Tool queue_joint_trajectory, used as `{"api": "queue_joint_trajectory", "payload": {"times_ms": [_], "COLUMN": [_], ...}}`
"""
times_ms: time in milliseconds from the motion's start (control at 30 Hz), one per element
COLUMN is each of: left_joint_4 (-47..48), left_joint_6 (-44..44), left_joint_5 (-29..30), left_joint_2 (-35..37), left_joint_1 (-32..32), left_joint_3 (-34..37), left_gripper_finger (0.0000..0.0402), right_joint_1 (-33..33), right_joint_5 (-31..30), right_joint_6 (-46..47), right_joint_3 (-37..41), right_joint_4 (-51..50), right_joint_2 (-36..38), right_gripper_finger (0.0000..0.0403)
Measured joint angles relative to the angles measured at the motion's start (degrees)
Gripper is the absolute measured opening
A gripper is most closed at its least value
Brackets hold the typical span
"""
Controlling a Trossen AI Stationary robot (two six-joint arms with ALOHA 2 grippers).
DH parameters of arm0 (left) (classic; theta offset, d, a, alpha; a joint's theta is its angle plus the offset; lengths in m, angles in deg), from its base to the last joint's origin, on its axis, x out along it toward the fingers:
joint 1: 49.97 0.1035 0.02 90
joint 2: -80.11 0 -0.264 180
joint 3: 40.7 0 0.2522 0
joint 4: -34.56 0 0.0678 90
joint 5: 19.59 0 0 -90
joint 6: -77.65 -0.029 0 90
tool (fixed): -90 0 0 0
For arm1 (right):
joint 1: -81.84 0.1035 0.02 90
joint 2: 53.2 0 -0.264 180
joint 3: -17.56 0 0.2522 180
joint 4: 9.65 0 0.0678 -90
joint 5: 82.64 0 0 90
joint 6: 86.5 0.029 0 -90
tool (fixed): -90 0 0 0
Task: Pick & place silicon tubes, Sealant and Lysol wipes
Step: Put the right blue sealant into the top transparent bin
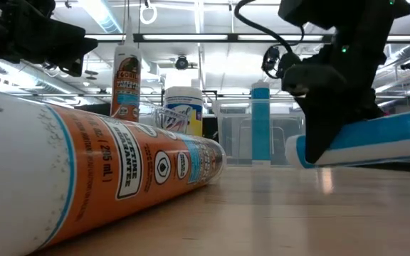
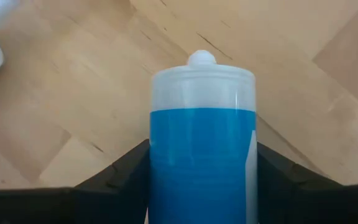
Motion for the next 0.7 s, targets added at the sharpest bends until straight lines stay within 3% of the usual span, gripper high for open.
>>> {"api": "queue_joint_trajectory", "payload": {"times_ms": [233,500,700], "left_joint_4": [-0.04,-0.09,-0.11], "left_joint_6": [0.0,0.0,0.0], "left_joint_5": [0.02,0.03,0.04], "left_joint_2": [0.0,0.0,-0.02], "left_joint_1": [0.02,0.01,0.0], "left_joint_3": [0.0,0.0,0.0], "left_gripper_finger": [0.0142,0.0142,0.0142], "right_joint_1": [-0.11,-0.35,-0.92], "right_joint_5": [0.49,3.48,6.55], "right_joint_6": [-0.13,0.37,0.07], "right_joint_3": [0.0,-0.02,-0.02], "right_joint_4": [0.75,2.41,3.39], "right_joint_2": [-0.93,-1.9,-2.23], "right_gripper_finger": [0.0215,0.0255,0.0252]}}
